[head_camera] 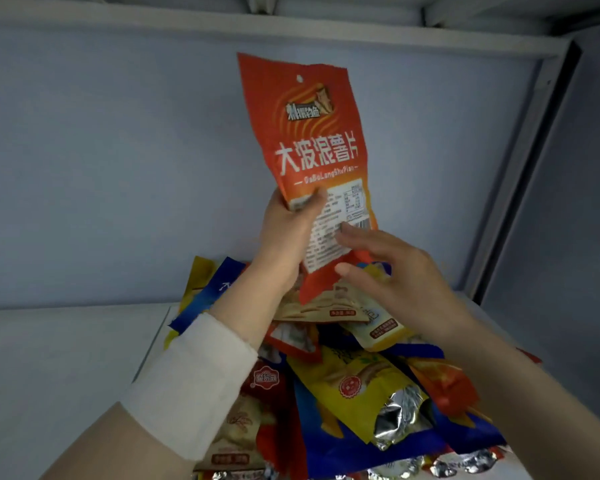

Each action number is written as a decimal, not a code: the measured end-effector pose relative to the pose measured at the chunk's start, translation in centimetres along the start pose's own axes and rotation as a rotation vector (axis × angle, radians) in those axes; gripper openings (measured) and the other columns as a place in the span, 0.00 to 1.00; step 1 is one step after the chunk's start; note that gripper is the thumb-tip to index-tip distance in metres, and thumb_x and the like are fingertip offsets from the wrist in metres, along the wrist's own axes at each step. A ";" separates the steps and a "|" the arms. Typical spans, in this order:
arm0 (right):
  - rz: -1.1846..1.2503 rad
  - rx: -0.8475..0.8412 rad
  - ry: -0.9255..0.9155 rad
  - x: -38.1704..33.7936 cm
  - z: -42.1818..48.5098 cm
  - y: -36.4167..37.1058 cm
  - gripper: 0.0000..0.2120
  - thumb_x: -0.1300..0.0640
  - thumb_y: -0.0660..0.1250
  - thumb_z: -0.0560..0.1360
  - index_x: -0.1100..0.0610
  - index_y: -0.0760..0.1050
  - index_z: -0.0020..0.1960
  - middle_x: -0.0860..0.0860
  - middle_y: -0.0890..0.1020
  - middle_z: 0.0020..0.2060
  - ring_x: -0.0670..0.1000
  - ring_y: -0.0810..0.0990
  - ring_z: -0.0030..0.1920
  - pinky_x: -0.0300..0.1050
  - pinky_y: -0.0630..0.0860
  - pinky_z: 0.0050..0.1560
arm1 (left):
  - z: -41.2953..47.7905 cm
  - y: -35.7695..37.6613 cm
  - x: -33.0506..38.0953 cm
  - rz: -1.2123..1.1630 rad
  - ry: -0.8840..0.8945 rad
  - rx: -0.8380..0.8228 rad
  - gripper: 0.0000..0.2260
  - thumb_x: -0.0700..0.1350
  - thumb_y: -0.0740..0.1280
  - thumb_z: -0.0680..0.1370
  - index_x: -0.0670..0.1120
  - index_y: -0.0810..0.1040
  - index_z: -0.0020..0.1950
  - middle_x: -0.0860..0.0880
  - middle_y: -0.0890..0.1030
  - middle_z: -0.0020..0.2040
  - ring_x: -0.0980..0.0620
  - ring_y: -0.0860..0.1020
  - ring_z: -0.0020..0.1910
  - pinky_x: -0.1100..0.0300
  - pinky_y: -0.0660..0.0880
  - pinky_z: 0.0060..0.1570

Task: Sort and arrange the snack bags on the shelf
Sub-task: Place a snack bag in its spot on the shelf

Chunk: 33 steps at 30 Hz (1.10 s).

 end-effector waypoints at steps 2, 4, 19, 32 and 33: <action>0.086 0.142 0.123 1.2 -0.1 -1.9 0.26 0.49 0.69 0.71 0.49 0.69 0.68 0.40 0.71 0.60 0.42 0.72 0.60 0.37 0.74 0.60 | 0.1 -1.1 -0.3 -0.057 -0.063 -0.005 0.06 0.44 0.66 0.77 0.49 0.76 0.54 0.51 0.82 0.49 0.55 0.82 0.46 0.60 0.79 0.45; 0.174 0.211 0.275 2.5 -0.4 -3.1 0.32 0.47 0.71 0.68 0.48 0.65 0.70 0.44 0.71 0.64 0.45 0.72 0.62 0.45 0.74 0.60 | -0.1 -1.4 -0.7 -0.093 -0.118 -0.118 0.07 0.44 0.66 0.77 0.48 0.77 0.54 0.51 0.84 0.48 0.53 0.83 0.46 0.58 0.80 0.46; 0.111 0.256 0.279 1.4 -0.4 -3.2 0.12 0.53 0.65 0.75 0.52 0.77 0.58 0.42 0.81 0.42 0.39 0.79 0.39 0.27 0.74 0.38 | -3.4 0.9 0.8 0.203 -0.019 -0.349 0.32 0.62 0.64 0.66 0.60 0.62 0.70 0.60 0.73 0.65 0.62 0.72 0.64 0.52 0.73 0.62; -0.282 -0.360 -0.069 -4.1 -1.1 1.1 0.39 0.37 0.66 0.69 0.45 0.54 0.75 0.46 0.57 0.73 0.48 0.58 0.72 0.50 0.64 0.71 | -2.8 -1.6 0.2 -0.143 -0.183 -0.209 0.35 0.54 0.73 0.67 0.51 0.65 0.70 0.47 0.78 0.62 0.46 0.79 0.60 0.47 0.77 0.56; -0.279 -0.370 -0.079 -4.4 -1.0 1.2 0.37 0.38 0.66 0.69 0.44 0.56 0.74 0.45 0.58 0.73 0.47 0.57 0.73 0.50 0.62 0.72 | -2.7 -2.5 0.1 -0.128 -0.191 -0.144 0.28 0.51 0.72 0.70 0.50 0.69 0.68 0.47 0.80 0.60 0.45 0.79 0.59 0.45 0.76 0.57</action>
Point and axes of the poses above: each hand's wrist, its own z-axis towards the middle knuckle, its own y-axis out of the palm, x = y × z, the point moved 6 cm from there along z, towards the middle knuckle
